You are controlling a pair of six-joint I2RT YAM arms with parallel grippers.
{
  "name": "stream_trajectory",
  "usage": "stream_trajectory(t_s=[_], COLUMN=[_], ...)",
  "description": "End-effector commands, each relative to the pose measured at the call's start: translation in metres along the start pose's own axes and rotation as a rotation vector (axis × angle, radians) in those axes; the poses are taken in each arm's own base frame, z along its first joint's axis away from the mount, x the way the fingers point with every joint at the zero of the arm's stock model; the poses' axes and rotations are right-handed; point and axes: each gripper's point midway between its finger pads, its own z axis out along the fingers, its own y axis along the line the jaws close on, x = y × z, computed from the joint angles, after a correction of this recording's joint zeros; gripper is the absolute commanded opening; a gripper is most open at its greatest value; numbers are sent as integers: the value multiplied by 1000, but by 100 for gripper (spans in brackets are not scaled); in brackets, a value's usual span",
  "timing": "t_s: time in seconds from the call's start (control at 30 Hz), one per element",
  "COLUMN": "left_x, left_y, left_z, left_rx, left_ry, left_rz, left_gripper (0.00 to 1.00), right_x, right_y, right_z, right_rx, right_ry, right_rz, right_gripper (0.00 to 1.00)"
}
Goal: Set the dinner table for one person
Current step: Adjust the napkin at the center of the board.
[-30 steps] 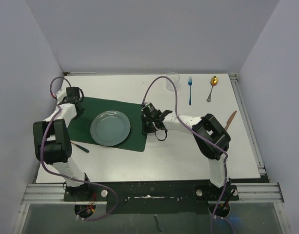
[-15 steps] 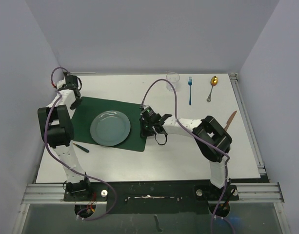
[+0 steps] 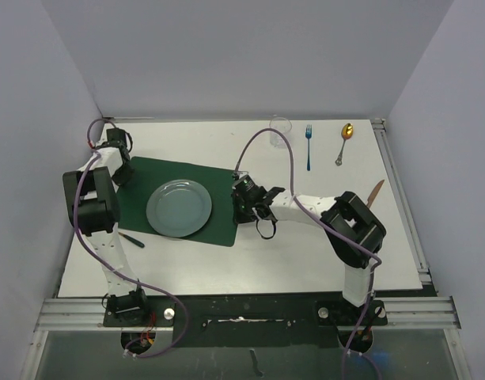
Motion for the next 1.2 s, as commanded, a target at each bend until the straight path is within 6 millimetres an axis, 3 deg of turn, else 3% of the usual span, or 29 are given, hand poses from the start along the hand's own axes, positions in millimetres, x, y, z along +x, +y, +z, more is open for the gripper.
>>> stream_trajectory(t_s=[0.0, 0.2, 0.37, 0.77, 0.93, 1.17], left_x=[14, 31, 51, 117, 140, 148], left_y=[-5, -6, -22, -78, -87, -91], left_z=[6, 10, 2, -49, -69, -97], left_rx=[35, 50, 68, 157, 179, 204], left_ry=[67, 115, 153, 186, 181, 144], left_rz=[35, 69, 162, 409, 483, 528], left_gripper=[0, 0, 0, 0, 0, 0], right_x=[-23, -23, -26, -37, -32, -16], right_y=[5, 1, 1, -17, -27, -47], right_z=[-21, -24, -27, -32, -33, -47], right_rx=[10, 24, 29, 58, 75, 156], right_ry=[-92, -100, -110, -132, -117, -80], right_rz=[-4, -5, -5, 31, 50, 63], right_gripper=[0, 0, 0, 1, 2, 1])
